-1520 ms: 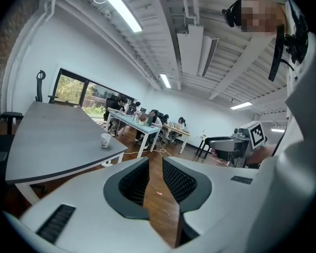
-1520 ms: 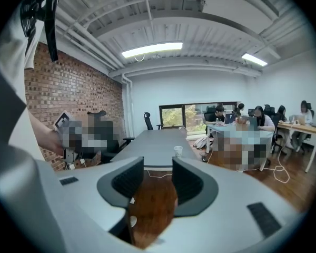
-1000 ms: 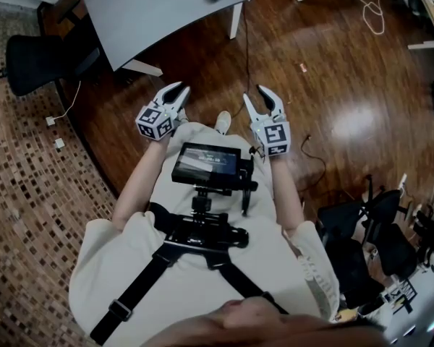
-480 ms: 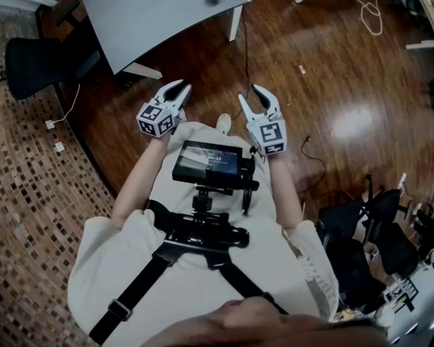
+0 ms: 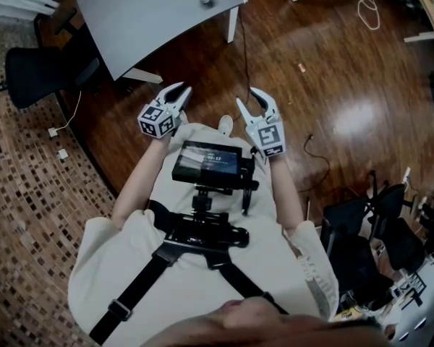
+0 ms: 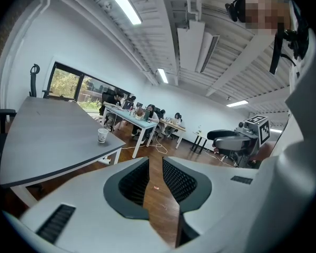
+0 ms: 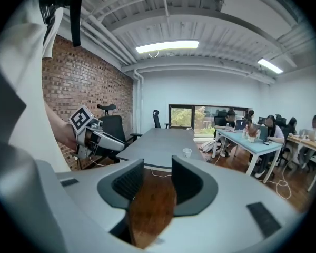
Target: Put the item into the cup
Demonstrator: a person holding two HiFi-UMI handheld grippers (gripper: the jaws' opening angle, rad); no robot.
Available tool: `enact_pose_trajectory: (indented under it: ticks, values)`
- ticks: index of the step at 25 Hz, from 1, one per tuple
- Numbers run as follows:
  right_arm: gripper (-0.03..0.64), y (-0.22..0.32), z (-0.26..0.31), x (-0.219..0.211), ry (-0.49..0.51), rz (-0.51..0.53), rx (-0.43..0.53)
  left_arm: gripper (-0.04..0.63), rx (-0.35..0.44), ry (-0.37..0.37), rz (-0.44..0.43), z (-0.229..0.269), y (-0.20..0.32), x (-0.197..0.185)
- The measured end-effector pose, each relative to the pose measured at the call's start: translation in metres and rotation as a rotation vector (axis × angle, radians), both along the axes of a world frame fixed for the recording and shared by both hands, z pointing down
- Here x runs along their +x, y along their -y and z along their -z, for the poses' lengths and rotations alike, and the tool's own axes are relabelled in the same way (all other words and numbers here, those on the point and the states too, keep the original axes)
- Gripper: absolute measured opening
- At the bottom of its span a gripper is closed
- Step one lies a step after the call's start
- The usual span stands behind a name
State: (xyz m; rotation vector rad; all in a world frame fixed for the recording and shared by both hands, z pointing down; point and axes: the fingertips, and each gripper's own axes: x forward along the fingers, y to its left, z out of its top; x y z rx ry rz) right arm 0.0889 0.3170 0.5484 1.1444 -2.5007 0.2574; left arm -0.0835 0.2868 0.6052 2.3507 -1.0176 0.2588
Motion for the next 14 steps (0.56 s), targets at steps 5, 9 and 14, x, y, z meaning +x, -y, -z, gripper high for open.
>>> enact_pose_trajectory:
  ticks: [5, 9, 14]
  values:
    - [0.178, -0.001, 0.001, 0.002, -0.011, 0.006, 0.003, 0.077, -0.018, 0.001, -0.014, -0.005, -0.001, 0.005]
    - [0.178, -0.008, -0.006, 0.001, -0.016, 0.039, -0.009, 0.077, -0.034, 0.001, -0.032, -0.009, -0.005, 0.012]
    - [0.178, -0.012, -0.005, 0.009, -0.018, 0.036, 0.008, 0.077, -0.041, 0.006, -0.051, -0.012, -0.011, 0.024]
